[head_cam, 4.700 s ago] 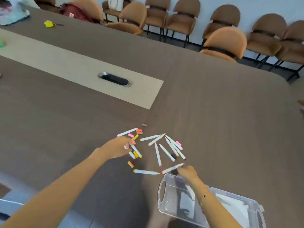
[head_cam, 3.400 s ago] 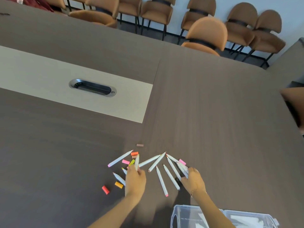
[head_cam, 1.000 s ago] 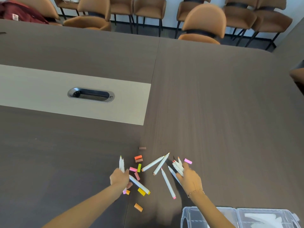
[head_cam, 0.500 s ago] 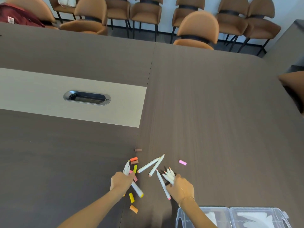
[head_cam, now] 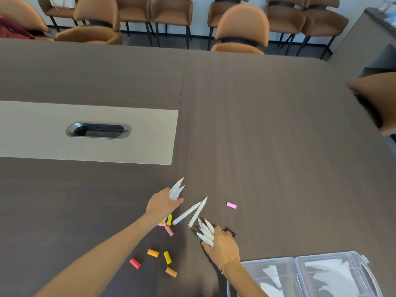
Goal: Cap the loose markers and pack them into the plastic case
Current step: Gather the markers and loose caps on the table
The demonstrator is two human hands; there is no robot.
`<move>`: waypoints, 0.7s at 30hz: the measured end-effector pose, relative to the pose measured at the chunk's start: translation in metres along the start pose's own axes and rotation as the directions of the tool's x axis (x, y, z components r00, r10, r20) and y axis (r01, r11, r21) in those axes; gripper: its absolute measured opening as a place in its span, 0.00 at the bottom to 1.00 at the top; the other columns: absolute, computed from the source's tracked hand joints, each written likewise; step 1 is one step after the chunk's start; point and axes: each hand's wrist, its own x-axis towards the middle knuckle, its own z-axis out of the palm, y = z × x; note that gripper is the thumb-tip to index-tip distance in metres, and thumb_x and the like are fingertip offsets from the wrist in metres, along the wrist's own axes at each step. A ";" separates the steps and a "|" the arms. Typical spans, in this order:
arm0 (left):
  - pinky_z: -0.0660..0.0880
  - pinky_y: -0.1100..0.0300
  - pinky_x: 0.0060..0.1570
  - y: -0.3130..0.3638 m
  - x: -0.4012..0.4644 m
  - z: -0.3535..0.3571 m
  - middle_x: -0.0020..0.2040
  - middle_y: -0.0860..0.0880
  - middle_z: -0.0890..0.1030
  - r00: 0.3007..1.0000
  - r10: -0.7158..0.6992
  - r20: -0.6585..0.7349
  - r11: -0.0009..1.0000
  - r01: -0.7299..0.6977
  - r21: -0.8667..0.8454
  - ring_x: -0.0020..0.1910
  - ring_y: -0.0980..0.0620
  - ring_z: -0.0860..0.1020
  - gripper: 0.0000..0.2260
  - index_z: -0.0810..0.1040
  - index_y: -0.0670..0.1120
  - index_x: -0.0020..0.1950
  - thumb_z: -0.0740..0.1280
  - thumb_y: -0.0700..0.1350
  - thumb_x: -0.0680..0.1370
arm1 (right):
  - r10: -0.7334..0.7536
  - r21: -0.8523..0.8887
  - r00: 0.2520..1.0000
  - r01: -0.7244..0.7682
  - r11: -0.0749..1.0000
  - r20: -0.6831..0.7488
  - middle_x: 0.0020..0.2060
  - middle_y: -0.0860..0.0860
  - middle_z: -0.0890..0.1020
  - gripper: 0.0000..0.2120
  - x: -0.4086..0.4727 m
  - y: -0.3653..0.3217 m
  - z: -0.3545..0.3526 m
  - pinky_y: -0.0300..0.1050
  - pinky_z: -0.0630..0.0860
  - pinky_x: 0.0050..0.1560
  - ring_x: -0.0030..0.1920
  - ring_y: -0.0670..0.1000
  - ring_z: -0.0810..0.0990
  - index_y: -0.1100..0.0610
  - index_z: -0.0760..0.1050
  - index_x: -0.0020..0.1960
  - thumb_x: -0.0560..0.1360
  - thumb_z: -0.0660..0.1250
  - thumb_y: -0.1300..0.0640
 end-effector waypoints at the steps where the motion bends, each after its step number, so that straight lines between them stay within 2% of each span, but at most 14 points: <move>1: 0.72 0.62 0.38 0.001 0.001 0.005 0.41 0.51 0.76 1.000 0.028 0.012 0.996 -0.029 0.080 0.38 0.53 0.77 0.12 0.70 0.48 0.45 0.66 0.55 0.75 | 0.012 -0.003 1.000 -0.012 1.000 0.016 0.55 0.51 0.78 0.17 0.001 -0.001 0.001 0.42 0.74 0.56 0.54 0.50 0.74 0.55 0.67 0.61 0.77 0.61 0.46; 4: 0.75 0.59 0.45 0.001 0.004 0.023 0.45 0.50 0.79 0.994 0.087 0.066 0.986 -0.096 0.140 0.47 0.50 0.79 0.10 0.74 0.48 0.49 0.67 0.53 0.75 | 0.069 0.029 0.996 -0.070 0.997 0.049 0.55 0.51 0.79 0.16 0.005 0.000 0.003 0.41 0.74 0.56 0.56 0.50 0.77 0.54 0.69 0.61 0.76 0.63 0.48; 8: 0.73 0.60 0.50 0.003 0.009 0.040 0.54 0.48 0.77 0.978 0.173 0.114 0.956 -0.195 0.221 0.52 0.49 0.78 0.15 0.74 0.45 0.56 0.67 0.53 0.75 | 0.162 0.124 0.986 -0.166 0.978 0.040 0.50 0.49 0.81 0.13 0.008 0.002 -0.002 0.39 0.74 0.46 0.43 0.50 0.76 0.53 0.71 0.50 0.73 0.62 0.44; 11: 0.71 0.61 0.47 0.004 0.013 0.048 0.54 0.47 0.74 0.965 0.206 0.162 0.936 -0.242 0.255 0.52 0.50 0.77 0.12 0.73 0.44 0.56 0.67 0.48 0.75 | 0.235 0.247 0.972 -0.222 0.943 -0.023 0.47 0.50 0.82 0.14 0.016 0.004 -0.006 0.39 0.71 0.41 0.39 0.51 0.74 0.55 0.74 0.51 0.73 0.62 0.45; 13: 0.72 0.62 0.44 0.004 0.013 0.051 0.50 0.48 0.73 0.963 0.188 0.193 0.939 -0.234 0.254 0.49 0.51 0.77 0.12 0.74 0.44 0.54 0.67 0.47 0.74 | 0.269 0.376 0.962 -0.234 0.897 -0.040 0.42 0.51 0.81 0.10 0.024 0.004 -0.007 0.43 0.77 0.42 0.39 0.51 0.78 0.55 0.73 0.48 0.73 0.63 0.48; 15: 0.74 0.63 0.41 0.005 0.012 0.051 0.47 0.50 0.75 0.962 0.166 0.215 0.955 -0.211 0.210 0.43 0.54 0.76 0.13 0.75 0.45 0.52 0.69 0.50 0.72 | 0.294 0.467 0.955 -0.241 0.851 -0.044 0.40 0.50 0.78 0.09 0.033 -0.001 -0.007 0.44 0.79 0.45 0.40 0.51 0.78 0.56 0.72 0.50 0.74 0.63 0.52; 17: 0.71 0.65 0.33 0.003 0.010 0.048 0.40 0.51 0.75 0.973 0.123 0.194 0.990 -0.135 0.050 0.35 0.55 0.73 0.09 0.72 0.47 0.43 0.69 0.50 0.70 | 0.323 0.517 0.944 -0.246 0.820 -0.064 0.43 0.52 0.78 0.11 0.041 -0.009 -0.009 0.44 0.78 0.46 0.41 0.50 0.77 0.58 0.72 0.55 0.76 0.63 0.53; 19: 0.66 0.64 0.29 -0.001 0.011 0.040 0.32 0.51 0.72 0.987 0.077 0.141 0.992 -0.062 -0.110 0.29 0.55 0.70 0.10 0.69 0.45 0.35 0.68 0.47 0.69 | 0.351 0.540 0.933 -0.257 0.801 -0.077 0.47 0.55 0.80 0.13 0.049 -0.024 -0.010 0.45 0.77 0.46 0.44 0.53 0.79 0.59 0.71 0.57 0.77 0.63 0.52; 21: 0.69 0.63 0.31 -0.007 0.015 0.025 0.32 0.50 0.75 0.997 0.010 0.081 0.979 0.007 -0.202 0.30 0.53 0.74 0.08 0.73 0.43 0.38 0.68 0.47 0.70 | 0.381 0.541 0.923 -0.293 0.788 -0.055 0.50 0.54 0.81 0.17 0.058 -0.042 -0.010 0.45 0.77 0.46 0.47 0.53 0.81 0.58 0.71 0.58 0.76 0.63 0.46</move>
